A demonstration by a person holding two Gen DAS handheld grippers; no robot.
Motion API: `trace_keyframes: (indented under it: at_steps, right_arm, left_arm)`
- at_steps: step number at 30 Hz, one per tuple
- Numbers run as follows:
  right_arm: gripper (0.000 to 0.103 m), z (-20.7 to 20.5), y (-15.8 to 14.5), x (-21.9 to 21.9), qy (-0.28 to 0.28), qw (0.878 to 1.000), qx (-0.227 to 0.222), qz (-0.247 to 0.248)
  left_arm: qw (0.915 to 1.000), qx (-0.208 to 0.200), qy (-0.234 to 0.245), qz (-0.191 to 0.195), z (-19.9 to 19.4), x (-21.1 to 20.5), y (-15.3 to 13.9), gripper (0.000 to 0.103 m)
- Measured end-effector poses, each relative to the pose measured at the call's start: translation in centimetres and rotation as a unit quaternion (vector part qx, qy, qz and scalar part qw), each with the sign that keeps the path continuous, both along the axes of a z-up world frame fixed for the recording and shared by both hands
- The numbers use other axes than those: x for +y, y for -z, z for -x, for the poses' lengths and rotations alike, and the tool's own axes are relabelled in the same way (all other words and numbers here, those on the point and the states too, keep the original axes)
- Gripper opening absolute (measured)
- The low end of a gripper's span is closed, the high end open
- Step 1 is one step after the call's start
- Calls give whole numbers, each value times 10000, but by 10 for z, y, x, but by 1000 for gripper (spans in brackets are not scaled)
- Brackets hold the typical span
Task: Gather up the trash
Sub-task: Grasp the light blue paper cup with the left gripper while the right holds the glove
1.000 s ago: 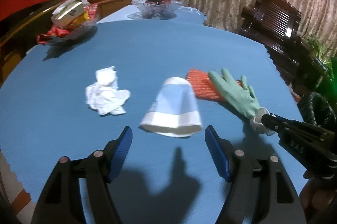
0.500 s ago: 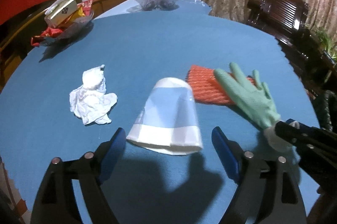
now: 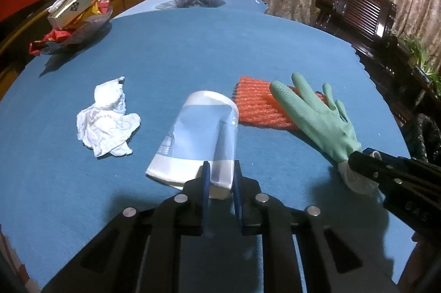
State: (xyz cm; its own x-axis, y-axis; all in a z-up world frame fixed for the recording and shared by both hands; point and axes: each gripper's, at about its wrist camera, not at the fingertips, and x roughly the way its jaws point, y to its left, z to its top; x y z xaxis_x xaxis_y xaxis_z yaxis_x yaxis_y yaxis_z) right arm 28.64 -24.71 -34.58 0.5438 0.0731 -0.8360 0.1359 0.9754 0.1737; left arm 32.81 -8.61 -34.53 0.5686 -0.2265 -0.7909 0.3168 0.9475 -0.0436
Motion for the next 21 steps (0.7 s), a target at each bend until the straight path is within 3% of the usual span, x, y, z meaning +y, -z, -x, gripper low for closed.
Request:
trace_keyframes:
  at_steps: [6, 13, 15, 21]
  right_arm:
    - [20, 4, -4, -2, -1, 9999, -103, -116]
    - [14, 13, -24, -2, 31, 9994, -328, -120]
    - [4, 16, -30, -3, 31, 9992, -379, -135]
    - [4, 26, -45, -8, 34, 9986, -483, -189]
  left_arm:
    - [9998, -161, -52, 102, 6, 6, -16, 6]
    - [9996, -236, -85, 96, 19, 7, -33, 5]
    - [9995, -283, -72, 76, 24, 8, -39, 5]
    - [9992, -376, -20, 125, 37, 8, -56, 5]
